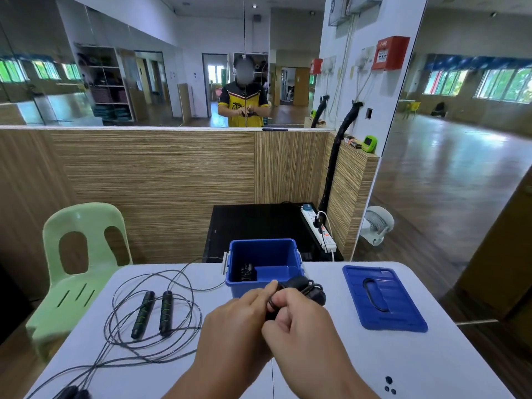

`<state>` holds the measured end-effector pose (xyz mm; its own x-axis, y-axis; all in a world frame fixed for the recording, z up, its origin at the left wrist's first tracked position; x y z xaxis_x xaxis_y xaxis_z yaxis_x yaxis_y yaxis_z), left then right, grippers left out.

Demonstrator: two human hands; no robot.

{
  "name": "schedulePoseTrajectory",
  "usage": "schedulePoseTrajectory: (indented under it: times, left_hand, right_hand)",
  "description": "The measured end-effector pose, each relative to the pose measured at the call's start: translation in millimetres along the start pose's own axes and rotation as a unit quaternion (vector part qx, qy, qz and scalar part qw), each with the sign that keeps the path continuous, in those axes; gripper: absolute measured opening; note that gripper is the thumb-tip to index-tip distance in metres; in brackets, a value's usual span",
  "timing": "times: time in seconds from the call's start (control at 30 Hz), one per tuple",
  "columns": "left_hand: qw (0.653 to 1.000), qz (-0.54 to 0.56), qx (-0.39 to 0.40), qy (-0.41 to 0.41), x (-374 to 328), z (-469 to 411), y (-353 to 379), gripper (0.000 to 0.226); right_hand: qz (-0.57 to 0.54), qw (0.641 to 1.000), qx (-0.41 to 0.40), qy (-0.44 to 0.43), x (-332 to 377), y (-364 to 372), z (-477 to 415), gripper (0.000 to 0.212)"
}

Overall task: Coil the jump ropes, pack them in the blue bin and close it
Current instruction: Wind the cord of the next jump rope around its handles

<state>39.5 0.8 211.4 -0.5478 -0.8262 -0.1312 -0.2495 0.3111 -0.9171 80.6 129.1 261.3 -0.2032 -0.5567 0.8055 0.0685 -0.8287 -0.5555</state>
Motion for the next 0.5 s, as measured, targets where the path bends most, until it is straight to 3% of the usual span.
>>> schedulePoseTrajectory:
  times: [0.1, 0.2, 0.27, 0.33, 0.5]
  left_hand:
    - [0.999, 0.039, 0.024, -0.013, -1, 4, -4, 0.083]
    - [0.999, 0.035, -0.029, -0.011, -4, 4, 0, 0.095]
    - [0.996, 0.087, -0.014, -0.02, -8, 5, -2, 0.092]
    - [0.994, 0.096, -0.05, -0.004, -11, 5, 0, 0.082]
    - [0.994, 0.09, -0.069, 0.007, -8, 1, -4, 0.075]
  right_hand:
    - [0.067, 0.996, -0.025, -0.054, -5, -2, -3, 0.028]
    - [0.157, 0.975, -0.082, -0.135, -10, -8, -5, 0.029]
    - [0.181, 0.963, -0.101, -0.171, -12, -13, -7, 0.025]
    - [0.195, 0.954, -0.117, -0.197, -15, -16, -10, 0.022]
    - [0.2, 0.943, -0.129, -0.234, -30, -21, -18, 0.035]
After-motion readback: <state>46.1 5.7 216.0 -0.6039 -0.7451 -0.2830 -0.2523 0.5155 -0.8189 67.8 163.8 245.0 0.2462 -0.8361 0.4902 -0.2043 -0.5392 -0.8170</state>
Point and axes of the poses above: each hand's wrist, its own z-axis away from the middle knuckle, its own y-axis out of the palm, x = y × z, the point moved 1 cm from there along -z, towards the middle knuckle, and after that the axes turned 12 degrees about y, right-handed, at the moved point
